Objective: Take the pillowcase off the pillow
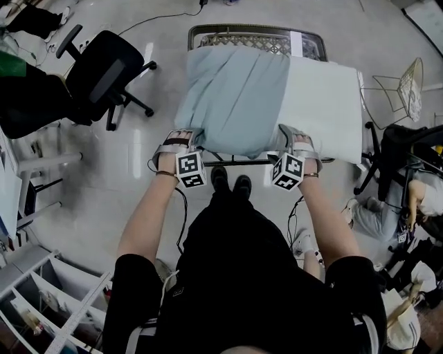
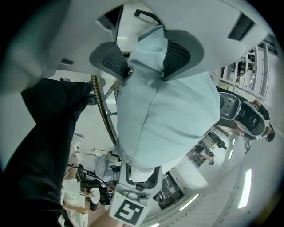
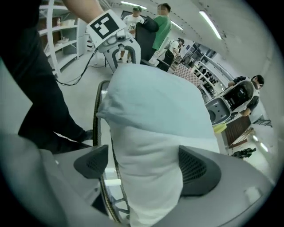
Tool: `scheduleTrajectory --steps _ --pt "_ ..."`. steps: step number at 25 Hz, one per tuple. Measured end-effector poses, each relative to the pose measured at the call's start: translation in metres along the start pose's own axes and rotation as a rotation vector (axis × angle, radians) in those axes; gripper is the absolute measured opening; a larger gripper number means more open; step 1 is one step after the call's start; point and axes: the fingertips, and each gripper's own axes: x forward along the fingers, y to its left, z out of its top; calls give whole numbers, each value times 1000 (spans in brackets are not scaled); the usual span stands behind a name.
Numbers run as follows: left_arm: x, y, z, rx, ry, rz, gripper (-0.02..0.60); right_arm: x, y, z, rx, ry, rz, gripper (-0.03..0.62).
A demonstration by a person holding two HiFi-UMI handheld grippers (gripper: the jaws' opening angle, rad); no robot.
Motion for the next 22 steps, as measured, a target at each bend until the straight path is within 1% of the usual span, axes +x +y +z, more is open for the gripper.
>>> scheduleTrajectory --steps 2,4,5,6,7,8,11,14,18,22 --pt "9 1 1 -15 -7 9 239 14 2 -2 -20 13 -64 497" --pt "15 2 2 -10 -17 18 225 25 2 -5 -42 26 -123 497" --pt "16 2 1 -6 -20 20 210 27 0 -5 -47 31 -146 486" --pt "15 2 -1 0 -17 24 187 27 -3 -4 -44 34 -159 433" --pt "14 4 -4 11 -9 34 147 26 -7 -4 -34 35 -158 388" --pt "12 6 -9 25 2 47 8 23 -9 -3 -22 33 -144 356" --pt "5 16 -22 58 13 67 8 10 -16 0 19 15 -79 304" --pt "-6 40 -37 86 24 114 8 -1 -22 0 83 -6 -38 276" --pt "-15 69 -66 58 58 123 8 -7 -20 -7 132 -15 -37 264" --pt "-11 88 -88 -5 87 132 8 -9 -18 -9 154 -4 -20 259"
